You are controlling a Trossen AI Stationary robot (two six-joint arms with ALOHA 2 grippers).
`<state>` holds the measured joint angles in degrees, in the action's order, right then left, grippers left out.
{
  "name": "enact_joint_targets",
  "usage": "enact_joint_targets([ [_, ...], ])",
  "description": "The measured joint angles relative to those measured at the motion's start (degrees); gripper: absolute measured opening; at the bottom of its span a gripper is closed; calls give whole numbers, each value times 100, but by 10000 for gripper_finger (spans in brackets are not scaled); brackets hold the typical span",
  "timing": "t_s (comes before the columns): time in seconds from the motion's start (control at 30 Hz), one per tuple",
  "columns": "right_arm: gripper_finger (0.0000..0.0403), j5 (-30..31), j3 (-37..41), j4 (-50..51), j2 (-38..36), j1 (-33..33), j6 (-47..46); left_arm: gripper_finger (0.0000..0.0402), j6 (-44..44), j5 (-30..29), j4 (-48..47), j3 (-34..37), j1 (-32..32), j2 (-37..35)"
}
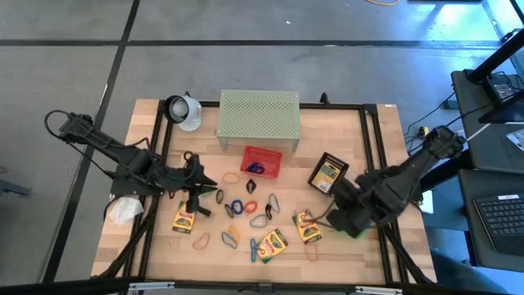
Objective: Pick & Place Office Desk Supplies
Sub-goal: Put the orange rubber band into the green bin
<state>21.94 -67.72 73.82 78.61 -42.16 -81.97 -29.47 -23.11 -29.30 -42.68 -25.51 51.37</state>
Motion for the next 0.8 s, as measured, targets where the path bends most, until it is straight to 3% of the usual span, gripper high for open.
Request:
enact_joint_targets([
  [0.27,0,-420,998,-328,4,-911,-1786,63,-138,-292,-434,2,-1,0],
  [0.5,0,-564,1639,-1017,4,-1011,-2122,62,-136,-341,-414,2,16,2],
  [0.8,3,-1293,1877,-1238,7,-944,-2288,61,-82,-432,-410,4,16,2],
])
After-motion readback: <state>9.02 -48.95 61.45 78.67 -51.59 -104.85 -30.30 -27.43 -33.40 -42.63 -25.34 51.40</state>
